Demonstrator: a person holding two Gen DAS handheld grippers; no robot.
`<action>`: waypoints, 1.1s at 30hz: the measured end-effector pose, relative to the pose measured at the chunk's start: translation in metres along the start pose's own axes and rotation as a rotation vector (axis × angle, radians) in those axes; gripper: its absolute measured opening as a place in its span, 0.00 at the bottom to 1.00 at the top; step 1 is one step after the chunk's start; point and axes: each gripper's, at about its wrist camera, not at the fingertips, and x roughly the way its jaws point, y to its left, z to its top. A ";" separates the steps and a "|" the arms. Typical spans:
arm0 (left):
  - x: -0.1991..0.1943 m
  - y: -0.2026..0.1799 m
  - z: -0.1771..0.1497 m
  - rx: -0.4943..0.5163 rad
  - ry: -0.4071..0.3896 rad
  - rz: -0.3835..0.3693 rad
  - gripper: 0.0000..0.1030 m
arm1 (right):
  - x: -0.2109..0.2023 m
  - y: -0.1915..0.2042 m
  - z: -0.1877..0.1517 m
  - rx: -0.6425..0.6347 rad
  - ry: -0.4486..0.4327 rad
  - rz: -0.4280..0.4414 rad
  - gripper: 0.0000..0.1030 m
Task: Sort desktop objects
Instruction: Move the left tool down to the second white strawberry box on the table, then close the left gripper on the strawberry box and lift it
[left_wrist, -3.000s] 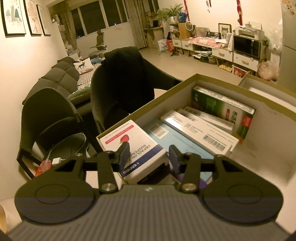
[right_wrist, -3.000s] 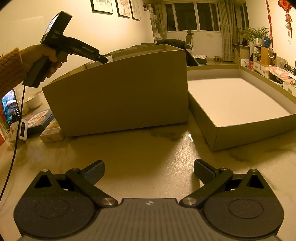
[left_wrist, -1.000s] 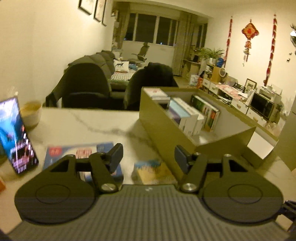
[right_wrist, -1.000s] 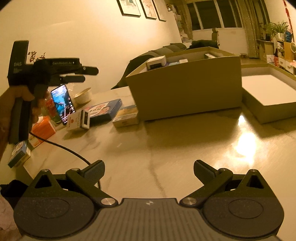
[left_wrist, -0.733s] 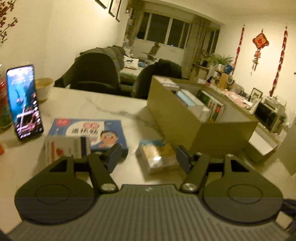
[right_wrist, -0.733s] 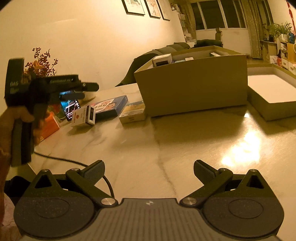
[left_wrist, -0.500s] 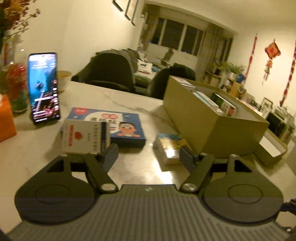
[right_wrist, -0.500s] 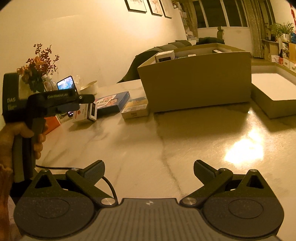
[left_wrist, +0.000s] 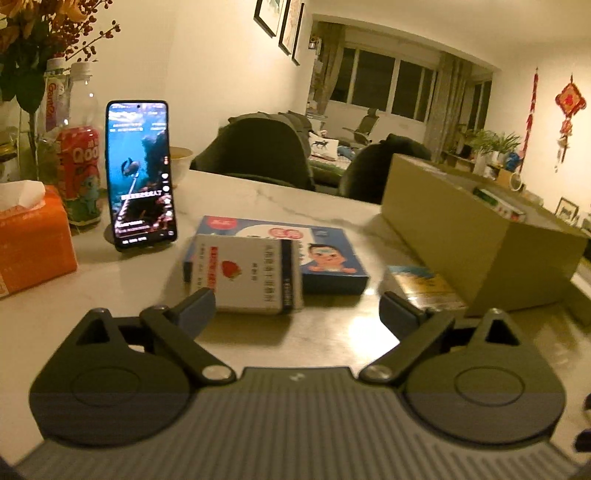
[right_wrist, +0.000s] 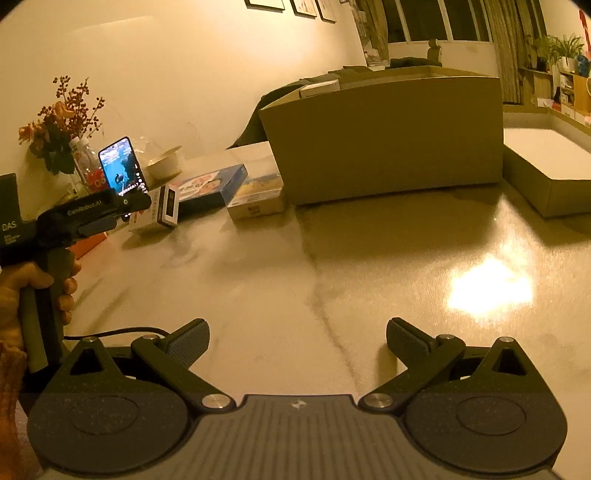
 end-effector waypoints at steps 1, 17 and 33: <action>0.003 0.002 -0.001 0.002 -0.002 0.007 0.97 | 0.001 0.000 0.000 -0.004 -0.002 -0.002 1.00; 0.043 0.007 0.012 0.033 0.031 0.055 1.00 | 0.015 0.008 -0.003 -0.133 -0.035 -0.058 1.00; 0.058 0.015 0.017 0.113 0.054 0.080 1.00 | 0.022 0.011 -0.004 -0.188 -0.049 -0.083 1.00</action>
